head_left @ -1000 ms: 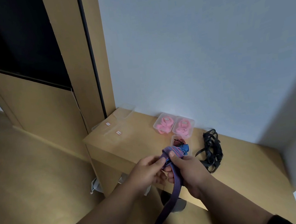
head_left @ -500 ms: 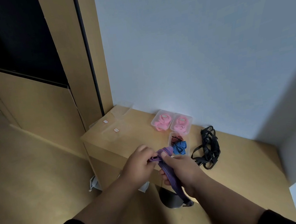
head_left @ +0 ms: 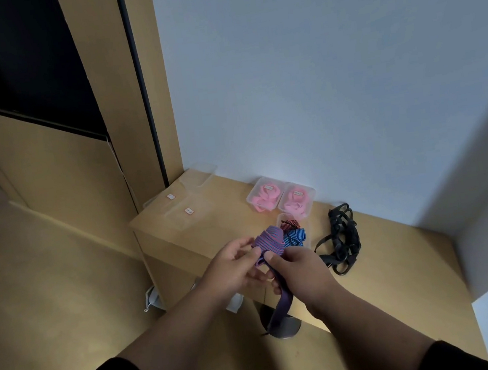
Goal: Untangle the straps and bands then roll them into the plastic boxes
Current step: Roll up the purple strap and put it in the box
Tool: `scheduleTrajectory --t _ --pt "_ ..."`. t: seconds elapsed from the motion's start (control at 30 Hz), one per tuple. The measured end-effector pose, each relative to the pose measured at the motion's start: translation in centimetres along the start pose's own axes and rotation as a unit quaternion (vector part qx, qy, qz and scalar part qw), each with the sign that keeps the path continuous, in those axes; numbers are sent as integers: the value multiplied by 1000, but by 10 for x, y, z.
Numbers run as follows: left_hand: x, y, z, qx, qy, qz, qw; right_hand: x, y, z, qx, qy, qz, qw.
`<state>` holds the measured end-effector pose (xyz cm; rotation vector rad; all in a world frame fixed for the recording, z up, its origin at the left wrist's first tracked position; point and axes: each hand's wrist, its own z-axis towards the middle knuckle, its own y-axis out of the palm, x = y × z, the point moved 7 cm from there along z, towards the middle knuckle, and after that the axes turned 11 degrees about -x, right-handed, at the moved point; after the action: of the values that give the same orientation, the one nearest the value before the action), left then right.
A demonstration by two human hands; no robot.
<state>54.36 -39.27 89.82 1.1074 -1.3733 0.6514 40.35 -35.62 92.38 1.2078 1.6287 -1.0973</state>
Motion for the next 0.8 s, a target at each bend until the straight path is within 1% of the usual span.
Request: scheduleTrajectory --t 0.07,0.1,0.13,0.17,0.2,0.23,0.27,0.3,0.33,0.43,0.47,0.53,0.6,0.63,0.77,0.8 --pt "-2 5 2 -34 -14 5 999 3 0 0 -5 9 -13 1000" --pt "0 4 3 -30 -2 24 999 5 1 0 -7 20 -13 1000" --pt "5 2 3 -17 23 59 998 6 2 -1 -8 32 -13 999" --pt "10 -2 3 6 46 132 990 8 3 -2 -9 47 -11 999" --pt "16 -4 1 27 70 239 968 10 3 -3 -13 67 0 998" --pt "22 -3 0 41 93 363 926 12 5 -3 -19 83 22 996" --pt "26 1 -2 48 125 461 877 13 7 -4 -26 91 43 995" --pt "27 4 -3 48 157 512 843 13 8 -4 -31 94 60 993" --pt "27 7 -6 44 181 526 830 13 10 -4 -32 95 75 992" --pt "23 5 -14 42 246 496 832 11 16 -4 -37 95 137 985" --pt "23 6 -16 34 267 493 827 10 18 -5 -39 98 164 981" --pt "26 11 -22 27 309 502 807 9 20 -6 -30 102 198 974" --pt "30 17 -29 31 361 503 785 10 18 -4 -12 95 181 979" --pt "31 17 -30 36 372 496 784 10 16 -2 -5 90 169 982" --pt "23 3 -27 59 343 448 823 6 8 3 13 57 143 988" --pt "21 0 -26 65 322 422 845 4 7 3 14 50 135 989"
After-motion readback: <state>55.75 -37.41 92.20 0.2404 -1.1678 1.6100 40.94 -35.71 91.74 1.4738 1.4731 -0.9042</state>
